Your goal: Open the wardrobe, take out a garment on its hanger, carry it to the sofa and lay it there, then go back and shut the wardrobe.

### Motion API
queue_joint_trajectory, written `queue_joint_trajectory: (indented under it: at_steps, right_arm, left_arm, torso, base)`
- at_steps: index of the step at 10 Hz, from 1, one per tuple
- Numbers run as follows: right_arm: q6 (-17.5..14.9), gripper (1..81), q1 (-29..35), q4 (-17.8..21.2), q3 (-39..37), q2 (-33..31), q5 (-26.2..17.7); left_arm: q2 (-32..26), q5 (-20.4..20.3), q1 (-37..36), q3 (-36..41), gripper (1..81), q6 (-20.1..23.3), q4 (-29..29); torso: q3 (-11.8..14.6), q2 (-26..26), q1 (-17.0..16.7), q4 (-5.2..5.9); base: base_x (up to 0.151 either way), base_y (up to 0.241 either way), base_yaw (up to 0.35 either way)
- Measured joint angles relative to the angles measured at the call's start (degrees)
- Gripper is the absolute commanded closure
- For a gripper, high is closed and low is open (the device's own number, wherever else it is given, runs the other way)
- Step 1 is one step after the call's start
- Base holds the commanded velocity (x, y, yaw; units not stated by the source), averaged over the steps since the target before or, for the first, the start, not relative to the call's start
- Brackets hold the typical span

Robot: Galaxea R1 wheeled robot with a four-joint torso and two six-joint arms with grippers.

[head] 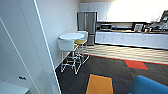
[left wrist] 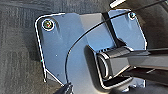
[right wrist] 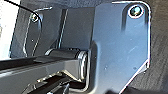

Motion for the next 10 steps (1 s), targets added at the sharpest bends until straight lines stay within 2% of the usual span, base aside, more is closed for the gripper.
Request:
queue_joint_trajectory:
  at_steps: [3, 7, 10]
  right_arm:
    - [-0.1, 1.0, -0.7, -0.3, 1.0, -0.9, 0.0]
    - [0.0, 1.0, -1.3, -0.8, 9.6, -5.7, 0.5]
    - [0.0, 1.0, -2.7, -1.0, 9.5, -6.7, 0.9]
  left_arm:
    - [0.1, 0.1, 0.0, 0.0, 1.0, 0.0, 0.0]
    - [0.2, 0.0, 0.1, 0.0, 1.0, 0.0, 0.0]
    - [0.2, 0.1, 0.2, 0.0, 1.0, 0.0, 0.0]
  torso:
    - [0.0, 0.0, 0.0, 0.0]
    - [0.0, 0.0, 0.0, 0.0]
    - [0.0, 0.0, 0.0, 0.0]
  base:
    - [0.0, 0.0, 0.303]
    - [0.0, 0.0, 0.303]
    - [0.0, 0.0, 0.303]
